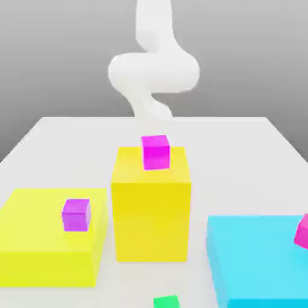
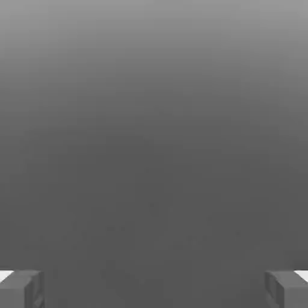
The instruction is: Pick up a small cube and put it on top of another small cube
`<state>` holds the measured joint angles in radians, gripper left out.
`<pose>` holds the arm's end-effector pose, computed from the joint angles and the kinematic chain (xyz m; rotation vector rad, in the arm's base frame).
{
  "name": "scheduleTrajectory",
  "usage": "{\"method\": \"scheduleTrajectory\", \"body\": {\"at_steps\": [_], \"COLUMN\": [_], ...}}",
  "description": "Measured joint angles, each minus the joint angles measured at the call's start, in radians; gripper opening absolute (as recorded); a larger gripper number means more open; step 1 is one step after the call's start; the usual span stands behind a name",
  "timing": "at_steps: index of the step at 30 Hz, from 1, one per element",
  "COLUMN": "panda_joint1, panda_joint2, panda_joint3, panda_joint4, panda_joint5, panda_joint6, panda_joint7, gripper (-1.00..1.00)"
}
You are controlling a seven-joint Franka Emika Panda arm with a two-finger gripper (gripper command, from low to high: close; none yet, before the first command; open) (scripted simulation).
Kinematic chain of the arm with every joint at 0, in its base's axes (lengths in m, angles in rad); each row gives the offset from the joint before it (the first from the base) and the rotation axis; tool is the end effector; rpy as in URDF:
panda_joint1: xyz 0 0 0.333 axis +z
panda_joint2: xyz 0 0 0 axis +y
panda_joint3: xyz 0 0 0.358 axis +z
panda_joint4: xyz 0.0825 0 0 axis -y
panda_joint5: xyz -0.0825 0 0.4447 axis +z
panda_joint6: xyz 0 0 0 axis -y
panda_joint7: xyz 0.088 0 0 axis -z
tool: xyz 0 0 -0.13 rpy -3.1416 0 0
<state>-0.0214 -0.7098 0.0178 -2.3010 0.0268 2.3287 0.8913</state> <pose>0.4282 0.0017 0.6946 -2.3959 1.1657 -0.9221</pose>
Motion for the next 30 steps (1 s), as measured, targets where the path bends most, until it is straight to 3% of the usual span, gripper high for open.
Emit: {"method": "scheduleTrajectory", "body": {"at_steps": [9,17,30], "panda_joint1": [-0.079,-0.117,-0.015], "panda_joint2": [0.327,0.615,1.083], "panda_joint3": [0.089,0.149,0.059], "panda_joint4": [-0.003,-0.007,-0.004], "panda_joint5": [0.057,0.019,-0.088], "panda_joint6": [0.102,0.195,0.358], "panda_joint7": [0.365,0.744,1.354], "gripper": [0.00,0.00,0.00]}}
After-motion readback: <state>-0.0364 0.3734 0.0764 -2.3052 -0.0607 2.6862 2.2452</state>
